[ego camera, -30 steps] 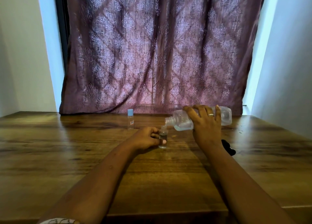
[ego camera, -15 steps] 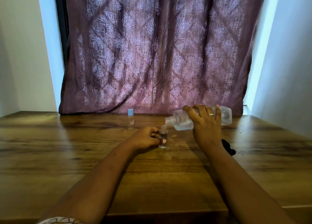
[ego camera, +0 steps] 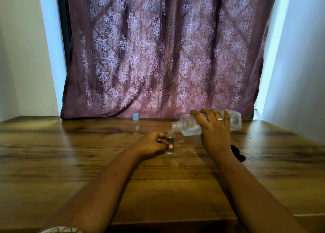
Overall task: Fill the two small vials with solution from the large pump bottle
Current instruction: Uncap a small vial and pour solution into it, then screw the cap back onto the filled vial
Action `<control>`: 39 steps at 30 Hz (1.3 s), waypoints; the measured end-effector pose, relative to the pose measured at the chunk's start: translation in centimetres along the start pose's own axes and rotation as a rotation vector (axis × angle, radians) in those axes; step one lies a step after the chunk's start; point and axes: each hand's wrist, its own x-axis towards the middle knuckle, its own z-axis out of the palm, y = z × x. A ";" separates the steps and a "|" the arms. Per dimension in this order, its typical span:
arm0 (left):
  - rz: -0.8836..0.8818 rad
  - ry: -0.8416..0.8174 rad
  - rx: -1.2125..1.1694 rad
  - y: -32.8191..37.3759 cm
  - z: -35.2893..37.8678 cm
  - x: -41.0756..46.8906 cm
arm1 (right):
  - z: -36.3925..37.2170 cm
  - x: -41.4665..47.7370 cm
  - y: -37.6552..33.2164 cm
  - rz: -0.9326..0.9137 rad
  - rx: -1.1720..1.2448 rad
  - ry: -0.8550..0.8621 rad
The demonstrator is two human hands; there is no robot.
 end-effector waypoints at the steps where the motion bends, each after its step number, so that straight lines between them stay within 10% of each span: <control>1: 0.000 0.002 0.005 0.1 0.0 0.0 | 0.0 0.0 0.0 0.000 0.000 0.002; 14: 0.003 0.006 0.009 0.5 0.1 -0.6 | -0.3 0.1 -0.1 0.018 0.051 0.010; 30: 0.016 0.034 0.015 0.8 -0.3 -0.8 | 0.9 1.0 0.2 0.628 1.006 -0.061; 39: -0.014 0.085 0.055 0.1 -2.1 -0.3 | -0.2 1.1 -1.0 0.474 0.807 0.082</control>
